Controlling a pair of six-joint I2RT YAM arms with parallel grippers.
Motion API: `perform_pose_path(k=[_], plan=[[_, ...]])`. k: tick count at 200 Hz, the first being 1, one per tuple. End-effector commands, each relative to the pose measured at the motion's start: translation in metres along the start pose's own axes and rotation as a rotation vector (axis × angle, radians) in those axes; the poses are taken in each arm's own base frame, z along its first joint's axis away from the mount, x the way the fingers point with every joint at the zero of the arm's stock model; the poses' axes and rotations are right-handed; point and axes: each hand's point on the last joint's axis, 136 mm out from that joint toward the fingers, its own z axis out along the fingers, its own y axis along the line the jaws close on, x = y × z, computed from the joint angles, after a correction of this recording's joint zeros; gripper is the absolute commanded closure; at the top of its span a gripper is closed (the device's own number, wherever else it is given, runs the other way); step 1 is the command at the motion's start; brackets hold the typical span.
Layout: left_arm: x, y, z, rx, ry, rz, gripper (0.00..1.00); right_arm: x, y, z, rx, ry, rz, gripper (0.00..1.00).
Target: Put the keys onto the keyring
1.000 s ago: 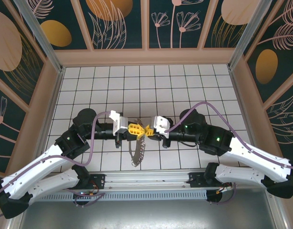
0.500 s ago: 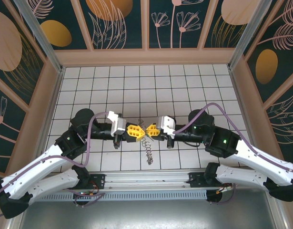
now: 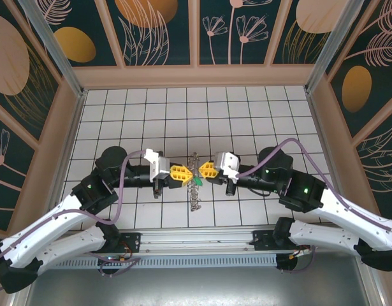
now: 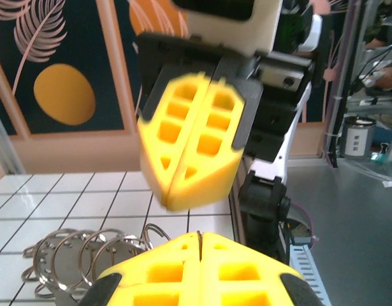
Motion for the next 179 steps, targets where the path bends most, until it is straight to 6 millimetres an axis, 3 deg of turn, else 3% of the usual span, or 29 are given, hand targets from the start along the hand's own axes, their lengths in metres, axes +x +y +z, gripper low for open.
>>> perform_pose_path(k=[1, 49, 67, 91, 128, 179], plan=[[-0.003, 0.007, -0.001, -0.049, 0.008, 0.044, 1.0, -0.007, -0.011, -0.003, 0.066, -0.016, -0.016, 1.0], [-0.002, 0.011, 0.001, -0.067, 0.015, 0.046, 1.0, 0.011, -0.015, 0.011, 0.097, 0.077, -0.013, 1.0], [-0.006, 0.01, -0.001, -0.067, 0.004, 0.05, 1.0, 0.016, -0.006, 0.008, 0.067, 0.067, 0.014, 0.79], [-0.01, 0.008, -0.003, -0.061, -0.008, 0.055, 1.0, 0.017, 0.003, -0.003, 0.053, 0.015, 0.048, 0.64], [-0.014, 0.007, -0.003, -0.054, -0.019, 0.053, 1.0, 0.019, 0.012, -0.013, 0.053, -0.045, 0.073, 0.58], [-0.024, 0.006, -0.004, -0.051, -0.046, 0.053, 1.0, 0.042, 0.013, 0.009, 0.086, 0.019, 0.068, 0.56]])
